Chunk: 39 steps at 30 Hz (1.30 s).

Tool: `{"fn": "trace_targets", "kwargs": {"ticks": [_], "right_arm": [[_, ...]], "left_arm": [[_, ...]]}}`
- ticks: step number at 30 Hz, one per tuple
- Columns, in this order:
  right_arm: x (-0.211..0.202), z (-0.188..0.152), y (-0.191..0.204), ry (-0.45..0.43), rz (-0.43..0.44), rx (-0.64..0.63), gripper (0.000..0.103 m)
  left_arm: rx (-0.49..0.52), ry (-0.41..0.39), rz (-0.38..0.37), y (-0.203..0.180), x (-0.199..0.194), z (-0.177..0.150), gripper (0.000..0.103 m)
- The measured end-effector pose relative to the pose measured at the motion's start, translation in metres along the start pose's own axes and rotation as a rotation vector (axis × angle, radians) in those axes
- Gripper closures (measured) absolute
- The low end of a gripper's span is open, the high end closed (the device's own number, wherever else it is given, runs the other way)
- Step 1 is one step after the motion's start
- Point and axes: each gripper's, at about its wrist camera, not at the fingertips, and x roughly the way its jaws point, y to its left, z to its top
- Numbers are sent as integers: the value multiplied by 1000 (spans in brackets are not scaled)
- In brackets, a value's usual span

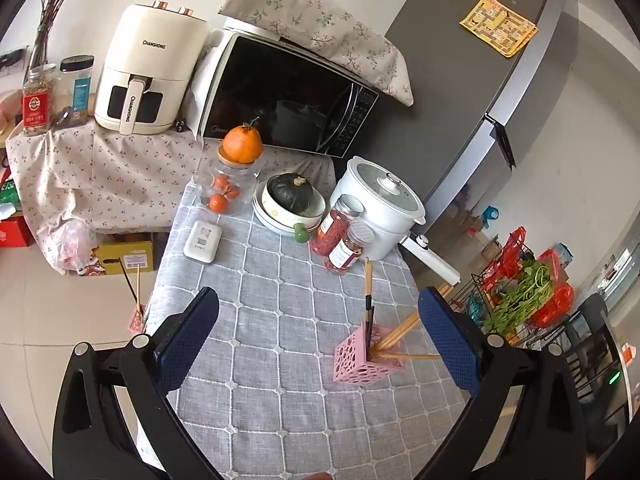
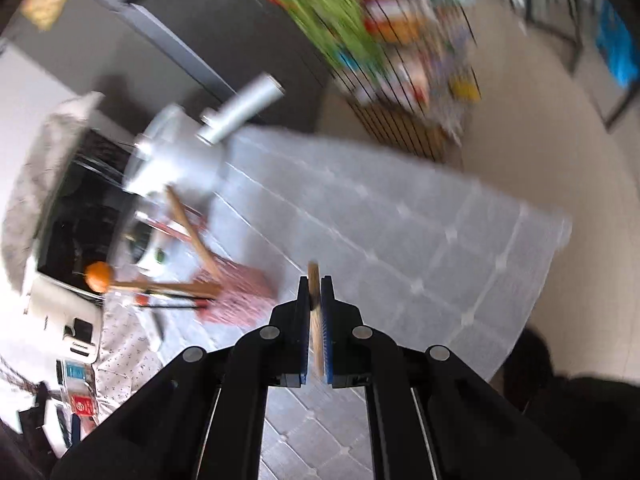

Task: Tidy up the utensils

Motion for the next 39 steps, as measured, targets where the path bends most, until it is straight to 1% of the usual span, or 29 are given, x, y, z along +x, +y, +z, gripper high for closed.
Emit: {"fn": "trace_targets", "kwargs": {"ticks": [1,2,5,8,11,15,18,20,25,31,34,35,38,39], "right_arm": [[-6,5,10,-23,3,-21,97],[-20,14,23,-64,9,-49,97],[-29,37,53,-127,24,-96,97],[-39,52,83,-173,57,-138,97],[-40,58,110,-191,88,-177,97],[-39,54,146,-176,117,-247,97],[-32,44,165,-171,104,-298,97],[-18,39,176,-155,82,-327,97],[15,29,186,-107,50,-351,97],[47,20,200,-113,20,-413,97],[64,14,203,-89,42,-444,96],[67,11,202,-81,55,-453,93],[59,3,191,-93,115,-441,69],[50,0,185,-110,135,-437,66]], "left_arm": [[3,2,0,-1,1,0,7],[4,5,1,-1,2,-1,7],[3,10,5,0,5,-1,7],[-1,12,6,1,7,-1,7],[-5,17,10,2,10,-1,7],[-5,34,14,2,16,-3,7],[-9,37,14,2,18,-3,7],[-12,35,13,3,18,-2,7],[-17,40,15,6,19,-2,7],[-26,44,19,9,20,-1,7],[-36,28,14,10,16,1,7],[-39,16,12,10,13,2,7],[-28,-26,19,7,4,3,7],[-19,-45,26,4,0,3,7]]}}
